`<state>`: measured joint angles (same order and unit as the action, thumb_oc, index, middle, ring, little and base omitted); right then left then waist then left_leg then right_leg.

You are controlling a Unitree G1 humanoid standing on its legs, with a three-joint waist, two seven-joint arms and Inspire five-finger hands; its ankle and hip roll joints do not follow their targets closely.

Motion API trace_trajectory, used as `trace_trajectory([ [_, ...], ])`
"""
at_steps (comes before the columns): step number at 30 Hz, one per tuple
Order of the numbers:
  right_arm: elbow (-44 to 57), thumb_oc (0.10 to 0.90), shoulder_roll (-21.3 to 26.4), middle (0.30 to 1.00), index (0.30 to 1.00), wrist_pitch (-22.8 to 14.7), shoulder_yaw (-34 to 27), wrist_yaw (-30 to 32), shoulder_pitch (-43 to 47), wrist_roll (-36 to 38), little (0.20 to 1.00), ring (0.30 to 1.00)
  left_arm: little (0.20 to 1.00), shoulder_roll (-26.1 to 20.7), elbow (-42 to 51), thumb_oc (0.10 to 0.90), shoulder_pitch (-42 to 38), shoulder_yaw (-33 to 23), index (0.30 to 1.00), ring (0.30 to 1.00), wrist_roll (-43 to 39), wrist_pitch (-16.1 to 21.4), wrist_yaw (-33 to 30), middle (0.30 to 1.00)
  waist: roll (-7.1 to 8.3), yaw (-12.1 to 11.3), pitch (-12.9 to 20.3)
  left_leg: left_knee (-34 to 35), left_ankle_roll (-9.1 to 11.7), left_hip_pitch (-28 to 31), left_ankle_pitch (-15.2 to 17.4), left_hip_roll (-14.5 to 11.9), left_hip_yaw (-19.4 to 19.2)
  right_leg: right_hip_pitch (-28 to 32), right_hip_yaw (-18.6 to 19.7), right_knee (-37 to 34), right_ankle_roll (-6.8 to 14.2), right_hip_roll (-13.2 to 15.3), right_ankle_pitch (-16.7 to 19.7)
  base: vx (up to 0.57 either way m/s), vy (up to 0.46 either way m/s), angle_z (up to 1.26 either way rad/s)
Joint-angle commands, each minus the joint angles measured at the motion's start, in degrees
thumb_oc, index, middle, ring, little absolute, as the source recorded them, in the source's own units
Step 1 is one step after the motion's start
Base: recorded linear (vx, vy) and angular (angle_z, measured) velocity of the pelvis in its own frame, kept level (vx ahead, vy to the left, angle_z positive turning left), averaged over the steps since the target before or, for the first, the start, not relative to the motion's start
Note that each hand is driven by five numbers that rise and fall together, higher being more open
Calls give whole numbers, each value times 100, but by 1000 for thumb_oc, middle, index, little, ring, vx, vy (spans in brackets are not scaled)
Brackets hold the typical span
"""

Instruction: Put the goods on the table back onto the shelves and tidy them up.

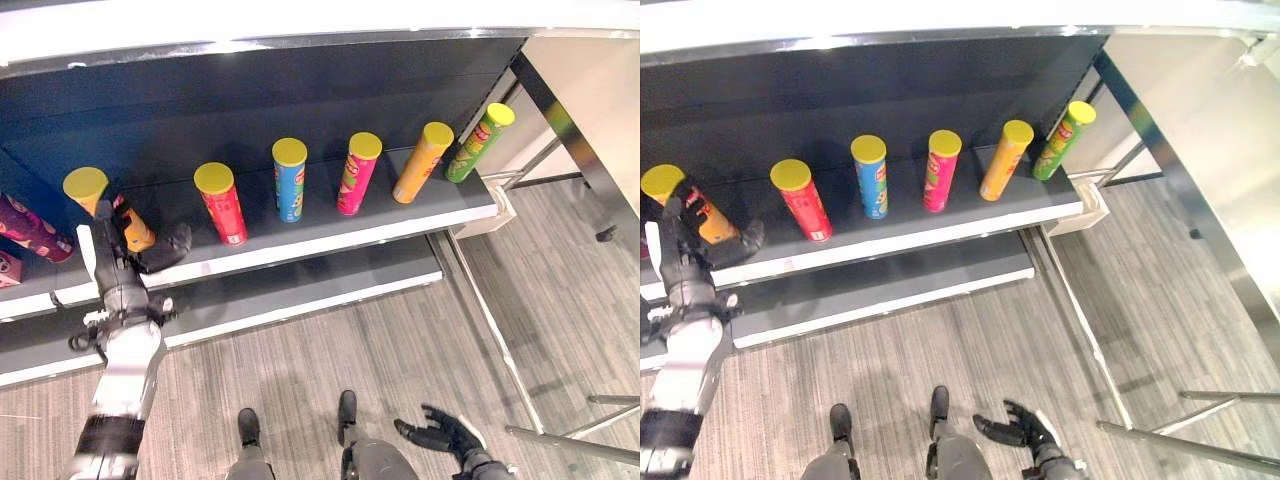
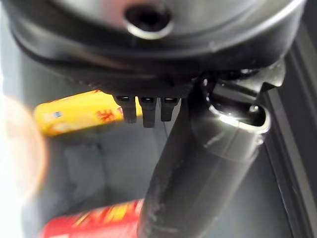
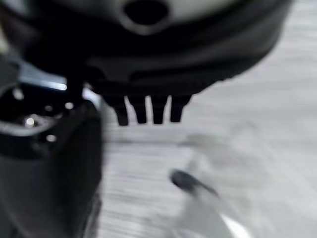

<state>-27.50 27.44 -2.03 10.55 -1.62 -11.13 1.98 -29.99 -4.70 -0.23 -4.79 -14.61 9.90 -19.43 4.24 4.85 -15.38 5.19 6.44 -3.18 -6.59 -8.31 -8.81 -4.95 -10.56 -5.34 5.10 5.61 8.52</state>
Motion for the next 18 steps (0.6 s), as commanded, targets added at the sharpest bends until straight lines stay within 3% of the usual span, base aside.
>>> trace_trajectory([
  [1,758,800,417,900,900,-443,-415,-90,58,-257,900,900,900,-221,474,800,147,-300,900,900,19,524,714,900,187,-67,309,-19,273,-111,500,-236,237,196,-16,43,839,767,-554,3,31,0],
  [9,1628,800,603,900,900,-689,-44,-354,658,-149,900,900,900,-133,885,800,1683,59,900,900,-793,346,1968,900,0,-339,277,-19,286,-97,460,-249,370,405,-257,116,790,784,-654,-7,7,7],
  [18,1379,800,312,900,900,-671,961,-182,1978,-375,900,900,900,-158,-13,800,2282,465,900,900,-314,22,2170,900,-188,-877,53,-19,295,-219,368,-181,787,563,-713,321,757,886,-824,-9,5,31],
])
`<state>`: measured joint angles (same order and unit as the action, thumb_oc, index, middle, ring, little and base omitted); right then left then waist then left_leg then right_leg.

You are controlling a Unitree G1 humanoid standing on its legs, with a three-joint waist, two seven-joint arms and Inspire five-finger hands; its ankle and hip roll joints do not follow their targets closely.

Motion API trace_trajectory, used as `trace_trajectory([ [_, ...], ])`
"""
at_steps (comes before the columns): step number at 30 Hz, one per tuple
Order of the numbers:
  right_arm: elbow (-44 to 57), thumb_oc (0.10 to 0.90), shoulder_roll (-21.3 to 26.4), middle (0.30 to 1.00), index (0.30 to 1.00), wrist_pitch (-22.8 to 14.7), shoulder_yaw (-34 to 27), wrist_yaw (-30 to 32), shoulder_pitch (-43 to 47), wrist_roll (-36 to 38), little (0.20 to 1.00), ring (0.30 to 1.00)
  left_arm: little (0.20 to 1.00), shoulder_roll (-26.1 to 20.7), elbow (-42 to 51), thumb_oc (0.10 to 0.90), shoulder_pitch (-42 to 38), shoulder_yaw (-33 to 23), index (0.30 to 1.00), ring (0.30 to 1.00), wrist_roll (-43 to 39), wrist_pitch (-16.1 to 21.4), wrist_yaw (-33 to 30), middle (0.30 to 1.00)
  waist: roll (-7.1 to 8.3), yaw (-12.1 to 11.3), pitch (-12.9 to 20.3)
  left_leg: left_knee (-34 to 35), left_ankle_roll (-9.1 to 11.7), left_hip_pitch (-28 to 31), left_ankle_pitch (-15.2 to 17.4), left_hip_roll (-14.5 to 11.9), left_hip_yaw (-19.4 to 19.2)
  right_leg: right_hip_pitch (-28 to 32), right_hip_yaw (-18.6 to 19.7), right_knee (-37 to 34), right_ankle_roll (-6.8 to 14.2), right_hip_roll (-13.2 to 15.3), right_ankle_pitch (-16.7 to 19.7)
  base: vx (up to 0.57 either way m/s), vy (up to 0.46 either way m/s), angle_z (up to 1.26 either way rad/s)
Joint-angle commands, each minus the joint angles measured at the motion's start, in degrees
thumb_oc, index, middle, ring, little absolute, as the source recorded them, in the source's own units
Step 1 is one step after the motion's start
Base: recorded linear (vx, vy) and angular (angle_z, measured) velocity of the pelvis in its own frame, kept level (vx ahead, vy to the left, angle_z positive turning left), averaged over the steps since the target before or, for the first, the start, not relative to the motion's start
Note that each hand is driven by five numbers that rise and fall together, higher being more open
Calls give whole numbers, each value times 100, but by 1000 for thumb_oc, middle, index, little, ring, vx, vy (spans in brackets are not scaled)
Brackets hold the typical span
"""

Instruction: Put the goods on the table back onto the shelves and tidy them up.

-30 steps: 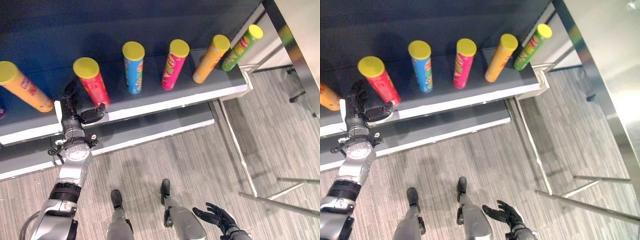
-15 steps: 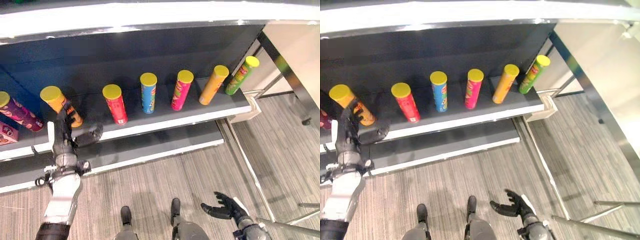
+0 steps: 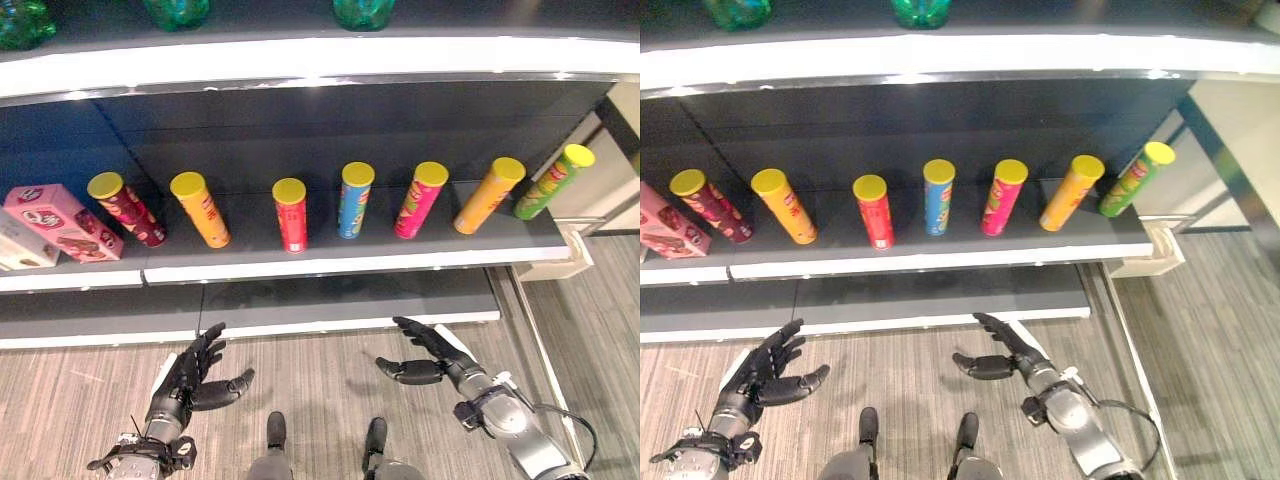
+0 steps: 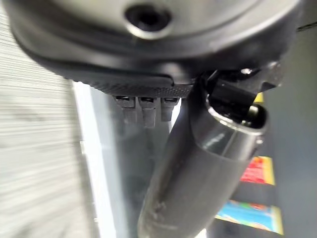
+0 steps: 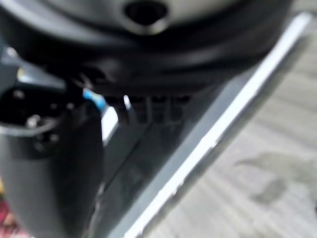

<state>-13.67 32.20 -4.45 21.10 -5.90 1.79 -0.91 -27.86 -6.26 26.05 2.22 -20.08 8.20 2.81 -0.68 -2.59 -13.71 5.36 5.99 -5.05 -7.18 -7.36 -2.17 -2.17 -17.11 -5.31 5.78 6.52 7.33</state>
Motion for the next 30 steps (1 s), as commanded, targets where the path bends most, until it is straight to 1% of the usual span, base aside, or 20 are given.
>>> trace_trajectory([
  [1,-49,800,-224,900,900,-427,-12,324,873,-84,900,900,900,-375,-5,800,-386,-200,900,900,394,188,-121,900,290,-218,-146,-41,331,-108,398,-251,194,250,-105,346,690,817,-701,-56,-11,30],
  [2,-82,800,-275,900,900,-462,48,404,1040,-73,900,900,900,-355,-140,800,-439,-158,900,900,489,166,-173,900,270,-304,-214,-63,320,-179,383,-230,271,218,-151,402,689,833,-723,-43,1,23],
  [3,-95,800,-277,900,900,-468,51,408,1054,-73,900,900,900,-352,-149,800,-452,-156,900,900,492,170,-176,900,269,-296,-219,-66,320,-186,382,-229,279,213,-157,411,689,835,-729,-57,4,43],
  [4,-164,800,-377,900,900,-466,175,549,1387,-104,900,900,900,-346,-481,800,-538,-94,900,900,827,165,-329,900,221,-459,-337,-103,294,-312,363,-190,419,155,-245,509,685,878,-763,-44,13,45],
  [5,-178,800,-399,900,900,-496,206,646,1512,-94,900,900,900,-292,-620,800,-561,-57,900,900,834,159,-379,900,197,-531,-387,-117,280,-356,357,-161,474,131,-279,540,686,896,-760,-34,43,55],
  [6,-241,800,-409,900,900,-495,294,816,1915,-99,900,900,900,-169,-1126,800,-631,13,900,900,934,85,-515,900,159,-723,-471,-160,244,-503,344,-92,597,97,-392,591,694,963,-771,0,34,35],
  [7,-248,800,-408,900,900,-498,295,818,1923,-99,900,900,900,-165,-1137,800,-642,16,900,900,935,90,-517,900,157,-718,-472,-165,243,-511,346,-89,602,94,-397,593,695,965,-772,16,40,35],
  [11,-433,800,-254,900,900,-485,239,1070,2317,-44,900,900,900,-23,-1826,800,-733,126,900,900,1020,42,-659,900,124,-904,-561,-250,206,-683,370,14,742,103,-531,614,710,1035,-791,26,19,24],
  [12,-480,800,-206,900,900,-476,212,1109,2385,-29,900,900,900,16,-2015,800,-764,148,900,900,1048,31,-700,900,122,-926,-562,-272,196,-755,356,47,771,83,-569,604,717,1059,-773,22,23,11],
  [18,-750,800,125,900,900,-492,20,1351,2748,117,900,900,900,136,-2301,800,-867,312,900,900,1015,44,-784,900,90,-1072,-647,-287,162,-896,372,163,879,55,-698,632,736,1131,-783,29,8,18],
  [21,-878,800,271,900,900,-485,-62,1463,2878,134,900,900,900,177,-2376,800,-942,386,900,900,984,56,-835,900,97,-1087,-677,-264,152,-926,364,190,903,42,-748,639,746,1158,-780,21,0,2],
  [30,-1248,800,505,900,900,-496,-319,1667,2996,312,900,900,900,289,-2536,800,-1017,493,900,900,944,82,-930,900,142,-1086,-729,-221,134,-945,378,226,944,35,-818,636,771,1188,-775,16,-4,4],
])
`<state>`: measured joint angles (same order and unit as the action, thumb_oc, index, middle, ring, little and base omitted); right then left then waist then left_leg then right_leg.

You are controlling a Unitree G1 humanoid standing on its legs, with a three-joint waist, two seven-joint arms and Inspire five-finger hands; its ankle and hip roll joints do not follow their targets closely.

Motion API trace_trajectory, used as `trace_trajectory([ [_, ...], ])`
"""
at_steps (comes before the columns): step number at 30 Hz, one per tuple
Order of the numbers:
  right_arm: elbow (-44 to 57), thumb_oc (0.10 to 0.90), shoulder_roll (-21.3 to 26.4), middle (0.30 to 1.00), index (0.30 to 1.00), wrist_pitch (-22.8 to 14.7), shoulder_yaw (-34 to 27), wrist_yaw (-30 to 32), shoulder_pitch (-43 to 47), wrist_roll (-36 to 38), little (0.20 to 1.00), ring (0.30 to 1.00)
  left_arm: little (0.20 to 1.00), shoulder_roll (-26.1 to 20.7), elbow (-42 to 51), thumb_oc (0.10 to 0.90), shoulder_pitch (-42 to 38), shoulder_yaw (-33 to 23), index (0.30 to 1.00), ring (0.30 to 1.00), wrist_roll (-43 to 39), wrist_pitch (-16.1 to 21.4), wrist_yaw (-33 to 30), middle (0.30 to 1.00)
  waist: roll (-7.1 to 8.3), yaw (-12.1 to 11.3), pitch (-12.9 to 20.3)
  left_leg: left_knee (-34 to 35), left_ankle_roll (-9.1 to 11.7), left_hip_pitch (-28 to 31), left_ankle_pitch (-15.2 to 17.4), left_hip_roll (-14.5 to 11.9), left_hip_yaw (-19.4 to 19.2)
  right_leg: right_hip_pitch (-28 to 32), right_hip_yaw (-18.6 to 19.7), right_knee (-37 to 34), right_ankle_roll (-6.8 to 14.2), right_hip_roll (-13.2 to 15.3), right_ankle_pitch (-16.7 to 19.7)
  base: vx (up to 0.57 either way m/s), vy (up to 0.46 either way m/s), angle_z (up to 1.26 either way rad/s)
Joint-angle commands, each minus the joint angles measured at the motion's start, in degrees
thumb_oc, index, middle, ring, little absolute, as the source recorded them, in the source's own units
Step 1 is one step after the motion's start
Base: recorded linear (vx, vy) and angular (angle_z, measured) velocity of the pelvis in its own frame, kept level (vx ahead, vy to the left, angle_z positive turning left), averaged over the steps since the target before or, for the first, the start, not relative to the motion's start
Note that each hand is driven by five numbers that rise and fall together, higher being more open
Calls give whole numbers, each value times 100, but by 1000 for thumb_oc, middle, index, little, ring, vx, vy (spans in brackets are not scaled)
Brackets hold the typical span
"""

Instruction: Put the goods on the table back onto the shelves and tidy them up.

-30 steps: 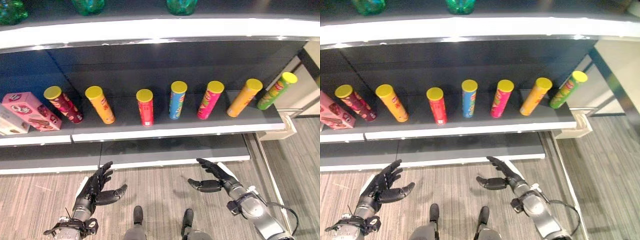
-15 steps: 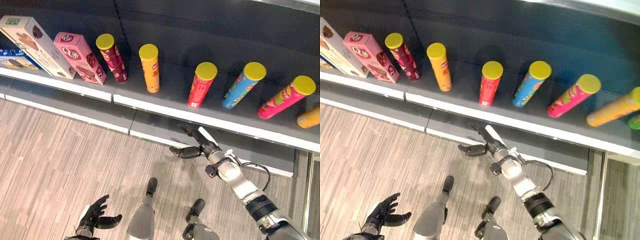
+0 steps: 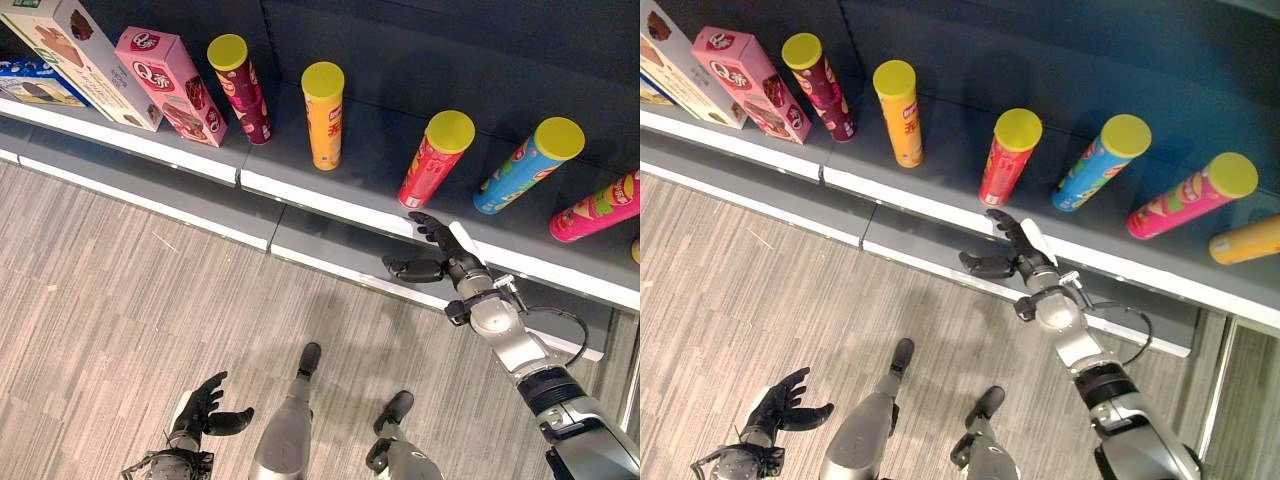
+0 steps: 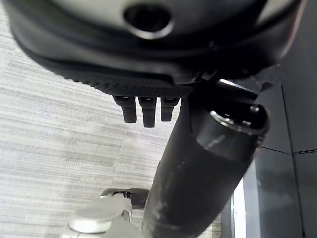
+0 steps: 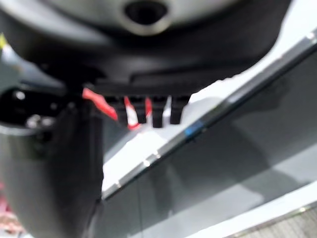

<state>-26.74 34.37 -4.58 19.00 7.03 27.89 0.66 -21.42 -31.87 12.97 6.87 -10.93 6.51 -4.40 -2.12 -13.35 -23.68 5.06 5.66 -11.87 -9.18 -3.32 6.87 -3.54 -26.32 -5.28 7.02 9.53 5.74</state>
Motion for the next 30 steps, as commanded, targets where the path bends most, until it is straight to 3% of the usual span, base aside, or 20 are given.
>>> trace_trajectory([
  [1,40,800,308,900,900,-494,-139,391,390,169,900,900,900,-346,15,800,287,32,900,900,12,260,-215,900,291,-4,264,-184,168,-264,577,-180,40,164,101,635,649,887,-614,0,0,0],
  [30,-729,800,606,900,900,-437,-37,706,1212,211,900,900,900,-74,-478,800,148,132,900,900,-404,307,-413,900,394,-174,197,-198,151,-331,616,-145,277,200,-133,737,648,890,-705,5,-2,2],
])
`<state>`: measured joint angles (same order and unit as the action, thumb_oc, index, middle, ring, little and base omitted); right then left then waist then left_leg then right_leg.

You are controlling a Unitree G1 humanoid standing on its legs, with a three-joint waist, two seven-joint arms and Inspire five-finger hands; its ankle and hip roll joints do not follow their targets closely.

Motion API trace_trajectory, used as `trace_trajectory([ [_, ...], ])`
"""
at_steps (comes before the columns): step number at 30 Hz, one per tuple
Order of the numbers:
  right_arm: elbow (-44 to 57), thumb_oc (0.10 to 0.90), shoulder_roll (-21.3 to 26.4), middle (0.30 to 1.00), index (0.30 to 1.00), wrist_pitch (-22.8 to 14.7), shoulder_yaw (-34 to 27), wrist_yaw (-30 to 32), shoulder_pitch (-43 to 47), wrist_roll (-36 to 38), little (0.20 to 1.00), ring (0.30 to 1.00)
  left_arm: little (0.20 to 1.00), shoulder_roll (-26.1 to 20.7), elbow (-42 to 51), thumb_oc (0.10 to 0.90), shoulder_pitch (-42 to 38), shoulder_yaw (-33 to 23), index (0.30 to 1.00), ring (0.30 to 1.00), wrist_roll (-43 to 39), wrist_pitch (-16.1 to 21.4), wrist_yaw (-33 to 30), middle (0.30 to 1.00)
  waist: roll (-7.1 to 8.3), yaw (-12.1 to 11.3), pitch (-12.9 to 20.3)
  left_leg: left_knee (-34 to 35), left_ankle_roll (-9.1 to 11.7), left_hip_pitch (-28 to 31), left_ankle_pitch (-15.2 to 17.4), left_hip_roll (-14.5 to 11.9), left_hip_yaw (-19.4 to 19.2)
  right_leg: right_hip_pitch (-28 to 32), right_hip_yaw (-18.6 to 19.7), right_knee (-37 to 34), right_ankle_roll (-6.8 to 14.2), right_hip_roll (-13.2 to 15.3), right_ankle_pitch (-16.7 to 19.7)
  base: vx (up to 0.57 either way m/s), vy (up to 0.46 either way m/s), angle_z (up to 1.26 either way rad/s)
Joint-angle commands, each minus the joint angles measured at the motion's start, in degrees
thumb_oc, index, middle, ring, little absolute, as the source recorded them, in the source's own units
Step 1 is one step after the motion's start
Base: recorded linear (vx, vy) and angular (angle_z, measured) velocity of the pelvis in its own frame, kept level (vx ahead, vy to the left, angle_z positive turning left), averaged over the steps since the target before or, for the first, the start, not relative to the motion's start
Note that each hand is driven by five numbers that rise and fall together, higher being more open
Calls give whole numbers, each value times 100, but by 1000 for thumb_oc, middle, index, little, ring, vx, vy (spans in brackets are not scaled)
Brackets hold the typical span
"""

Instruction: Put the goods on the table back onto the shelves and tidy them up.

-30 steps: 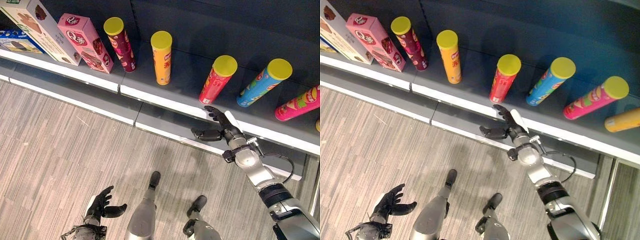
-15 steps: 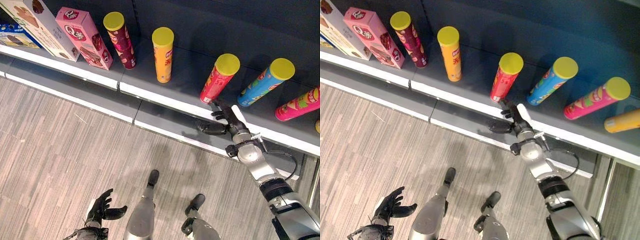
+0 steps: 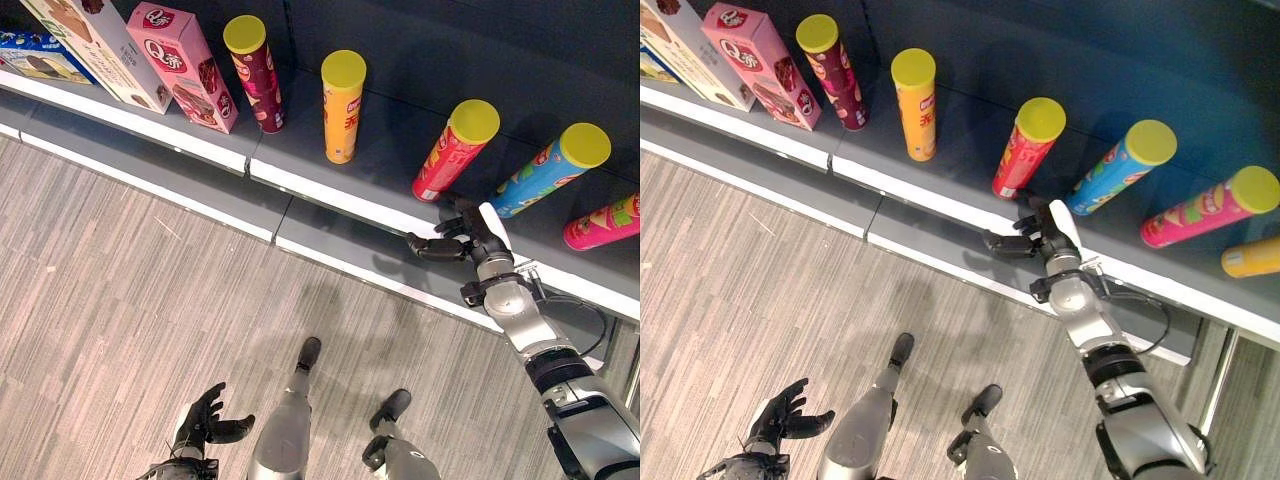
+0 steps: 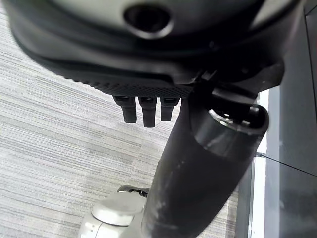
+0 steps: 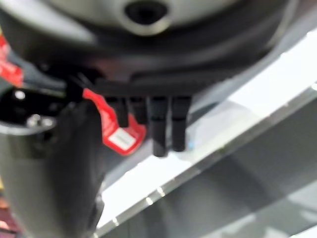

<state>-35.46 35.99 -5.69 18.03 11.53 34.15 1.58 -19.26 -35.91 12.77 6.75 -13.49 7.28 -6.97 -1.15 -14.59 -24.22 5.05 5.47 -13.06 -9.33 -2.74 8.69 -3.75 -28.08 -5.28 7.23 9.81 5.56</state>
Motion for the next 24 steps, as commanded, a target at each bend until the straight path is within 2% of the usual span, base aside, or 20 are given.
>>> trace_trajectory([
  [1,137,800,446,900,900,-329,62,257,598,118,900,900,900,-285,-82,800,167,141,900,900,-147,231,-159,900,300,-54,252,-196,170,-212,631,-209,99,221,40,739,624,861,-692,0,0,0],
  [24,-57,800,396,900,900,-270,275,225,863,13,900,900,900,-288,-315,800,107,108,900,900,-192,247,-205,900,351,-172,274,-164,160,-215,627,-177,214,293,-117,761,627,846,-707,2,-1,3],
])
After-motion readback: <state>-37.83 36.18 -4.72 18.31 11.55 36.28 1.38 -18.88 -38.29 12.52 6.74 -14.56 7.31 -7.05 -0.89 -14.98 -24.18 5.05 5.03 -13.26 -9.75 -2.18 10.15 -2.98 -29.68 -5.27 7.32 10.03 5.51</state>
